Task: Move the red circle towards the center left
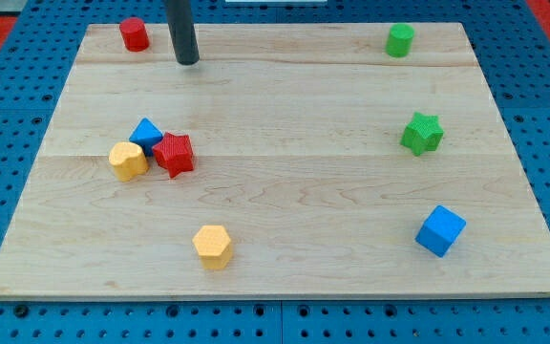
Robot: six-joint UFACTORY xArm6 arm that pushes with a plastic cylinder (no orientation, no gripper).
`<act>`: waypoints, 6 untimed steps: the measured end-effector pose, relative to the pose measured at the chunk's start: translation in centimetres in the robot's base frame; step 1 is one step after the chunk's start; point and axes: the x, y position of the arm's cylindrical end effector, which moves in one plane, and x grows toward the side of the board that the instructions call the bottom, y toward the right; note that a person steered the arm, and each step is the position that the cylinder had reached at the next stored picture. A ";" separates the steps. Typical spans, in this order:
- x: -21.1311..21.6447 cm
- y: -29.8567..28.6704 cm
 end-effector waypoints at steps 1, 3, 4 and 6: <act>-4.9 -2.0; -5.4 -10.1; -3.7 -13.7; 3.8 -12.9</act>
